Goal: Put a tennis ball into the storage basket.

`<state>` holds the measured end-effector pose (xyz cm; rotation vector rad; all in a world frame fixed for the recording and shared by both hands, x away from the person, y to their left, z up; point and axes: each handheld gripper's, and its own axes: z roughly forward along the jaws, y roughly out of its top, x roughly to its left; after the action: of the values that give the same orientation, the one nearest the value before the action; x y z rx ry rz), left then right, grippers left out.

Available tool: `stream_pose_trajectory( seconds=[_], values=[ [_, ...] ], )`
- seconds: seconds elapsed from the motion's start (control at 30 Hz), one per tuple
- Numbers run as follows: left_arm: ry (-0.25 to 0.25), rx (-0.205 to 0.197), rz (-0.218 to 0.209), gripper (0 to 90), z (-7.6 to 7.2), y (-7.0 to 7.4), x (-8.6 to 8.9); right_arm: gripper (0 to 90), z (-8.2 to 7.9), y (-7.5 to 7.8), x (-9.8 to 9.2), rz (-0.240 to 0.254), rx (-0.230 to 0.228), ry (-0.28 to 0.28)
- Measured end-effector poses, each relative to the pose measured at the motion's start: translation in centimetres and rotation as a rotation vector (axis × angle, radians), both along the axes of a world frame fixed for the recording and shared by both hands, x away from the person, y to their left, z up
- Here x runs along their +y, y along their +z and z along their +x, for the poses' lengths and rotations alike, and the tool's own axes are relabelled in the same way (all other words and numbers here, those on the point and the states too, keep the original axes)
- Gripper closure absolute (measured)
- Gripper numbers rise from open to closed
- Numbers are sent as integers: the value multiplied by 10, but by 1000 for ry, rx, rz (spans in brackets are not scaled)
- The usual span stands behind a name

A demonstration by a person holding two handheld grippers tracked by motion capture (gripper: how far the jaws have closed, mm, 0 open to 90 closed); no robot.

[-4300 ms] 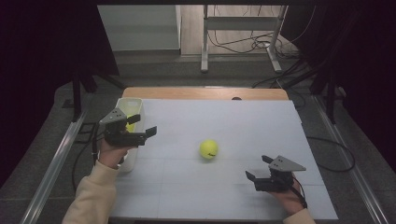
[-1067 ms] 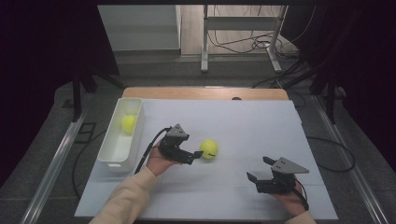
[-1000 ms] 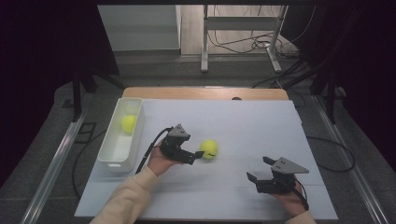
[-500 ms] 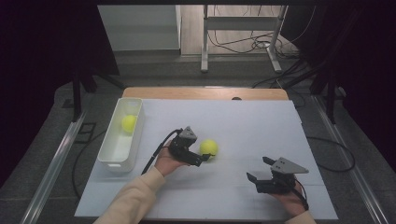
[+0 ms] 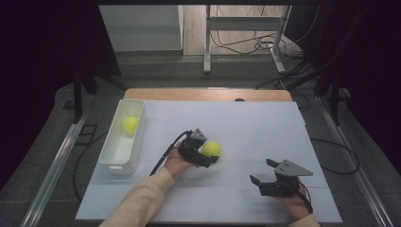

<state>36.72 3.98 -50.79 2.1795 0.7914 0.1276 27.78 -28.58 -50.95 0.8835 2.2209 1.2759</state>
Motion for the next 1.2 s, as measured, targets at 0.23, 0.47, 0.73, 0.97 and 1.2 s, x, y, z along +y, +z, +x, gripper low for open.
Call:
stream_pose_trajectory(
  seconds=[0.23, 0.47, 0.73, 0.97, 1.2],
  values=[
    [1, 17, 11, 102, 4, -6, -2, 121, 0, 0, 0, 1, 2, -1],
    [-6, 23, 20, 112, 6, -10, -5, 121, 0, 0, 0, -2, 1, -4],
    [-1, 13, 35, 256, 6, -11, -4, 121, 0, 0, -1, -1, 0, -7],
    [-4, 3, 46, 265, 5, -10, -4, 122, -1, 0, -1, -1, -2, -9],
    [2, -6, 34, 266, 5, -7, -2, 121, -1, 0, -1, 0, -3, -10]
  ],
)
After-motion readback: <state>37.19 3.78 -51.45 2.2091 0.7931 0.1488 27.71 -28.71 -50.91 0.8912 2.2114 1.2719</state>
